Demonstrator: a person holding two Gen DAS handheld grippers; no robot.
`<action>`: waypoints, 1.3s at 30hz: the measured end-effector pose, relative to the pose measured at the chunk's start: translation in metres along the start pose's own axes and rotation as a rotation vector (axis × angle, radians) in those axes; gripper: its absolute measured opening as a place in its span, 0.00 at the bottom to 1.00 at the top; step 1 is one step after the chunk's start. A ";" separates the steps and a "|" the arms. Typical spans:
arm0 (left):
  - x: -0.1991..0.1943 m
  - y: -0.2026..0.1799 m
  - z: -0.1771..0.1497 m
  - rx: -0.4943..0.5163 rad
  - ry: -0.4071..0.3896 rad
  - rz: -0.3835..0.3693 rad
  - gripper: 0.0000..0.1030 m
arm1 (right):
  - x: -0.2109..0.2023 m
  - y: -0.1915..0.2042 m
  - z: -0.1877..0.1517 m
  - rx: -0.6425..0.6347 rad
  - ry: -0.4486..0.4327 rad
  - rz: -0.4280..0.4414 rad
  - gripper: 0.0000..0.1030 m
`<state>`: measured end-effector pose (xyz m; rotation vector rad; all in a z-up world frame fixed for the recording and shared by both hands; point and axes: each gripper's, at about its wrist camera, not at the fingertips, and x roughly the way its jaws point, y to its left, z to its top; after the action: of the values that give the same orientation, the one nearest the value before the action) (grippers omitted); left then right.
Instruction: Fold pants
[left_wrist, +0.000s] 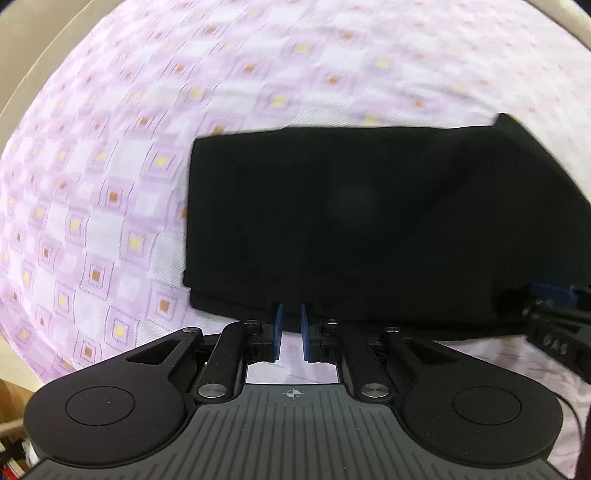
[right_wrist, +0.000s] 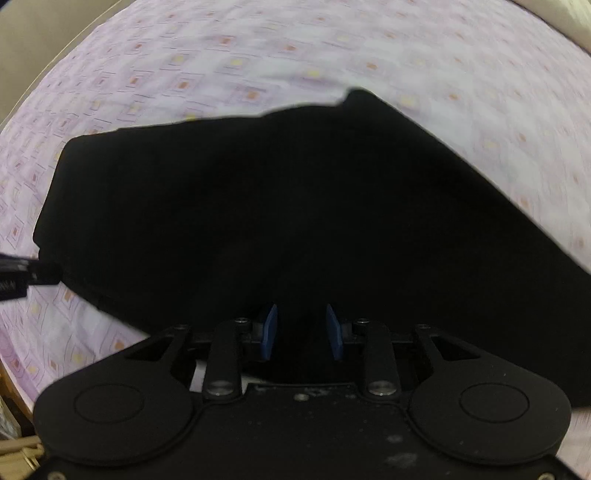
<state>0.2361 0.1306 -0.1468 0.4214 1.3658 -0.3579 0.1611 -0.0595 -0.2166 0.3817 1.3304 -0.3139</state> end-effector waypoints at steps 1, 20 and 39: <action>-0.006 -0.010 -0.001 0.013 -0.005 -0.009 0.10 | -0.005 -0.006 -0.002 0.035 0.005 0.011 0.41; -0.047 -0.245 -0.032 0.280 0.166 -0.213 0.10 | -0.127 -0.206 -0.094 0.465 -0.135 -0.125 0.71; -0.021 -0.407 -0.048 0.265 0.045 -0.079 0.10 | -0.125 -0.429 -0.174 0.583 -0.190 -0.184 0.71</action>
<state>-0.0042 -0.2013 -0.1663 0.5983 1.3866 -0.6015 -0.2037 -0.3669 -0.1661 0.6981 1.0711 -0.8793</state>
